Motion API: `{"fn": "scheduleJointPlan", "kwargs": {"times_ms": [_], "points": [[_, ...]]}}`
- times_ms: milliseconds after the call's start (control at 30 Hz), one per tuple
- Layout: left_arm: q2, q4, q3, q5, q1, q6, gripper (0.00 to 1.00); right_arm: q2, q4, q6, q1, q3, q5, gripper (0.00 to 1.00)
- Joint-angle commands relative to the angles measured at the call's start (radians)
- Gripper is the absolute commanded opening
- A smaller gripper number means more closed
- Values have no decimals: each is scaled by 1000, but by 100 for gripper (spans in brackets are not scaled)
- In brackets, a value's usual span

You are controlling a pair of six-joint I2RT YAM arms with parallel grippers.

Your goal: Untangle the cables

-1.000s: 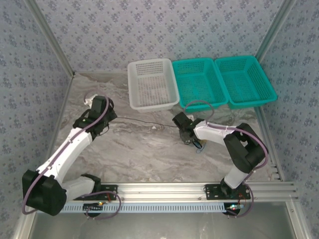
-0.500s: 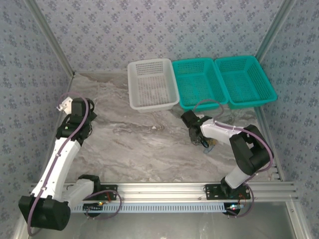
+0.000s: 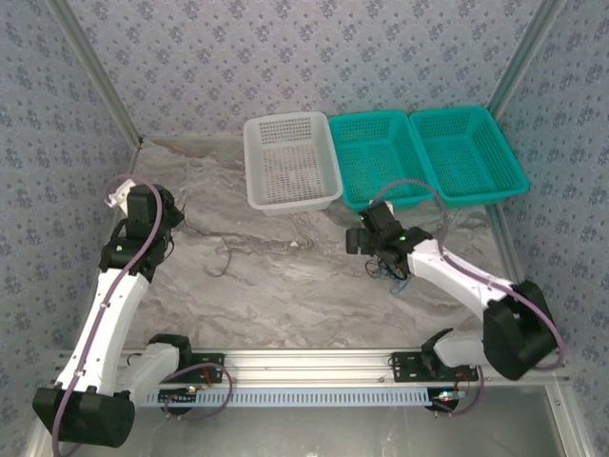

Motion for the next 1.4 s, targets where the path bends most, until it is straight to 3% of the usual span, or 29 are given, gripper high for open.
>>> {"fn": "scheduleJointPlan", "kwargs": {"times_ms": [0,133,367,500,767,900,1067,1367], "points": [[-17,67,50,85,3,38,0,-79,46,62,-9,-30,-10,100],[-1,124,75,227,2,44,0,-163,73,118,-61,-69,-71,100],[46,172,155,471,-26,142,0,-239,317,58,-164,-181,-487,100],[68,215,183,595,-71,158,0,-220,420,7,-152,-166,-623,100],[177,194,286,838,-156,200,0,-114,552,-230,-44,-49,-744,100],[232,236,296,941,-199,189,0,-55,590,-310,22,7,-690,100],[289,278,323,985,-267,183,0,49,712,-269,50,27,-545,100],[337,421,289,1062,-297,84,0,223,949,-153,67,-12,-557,99]]}}
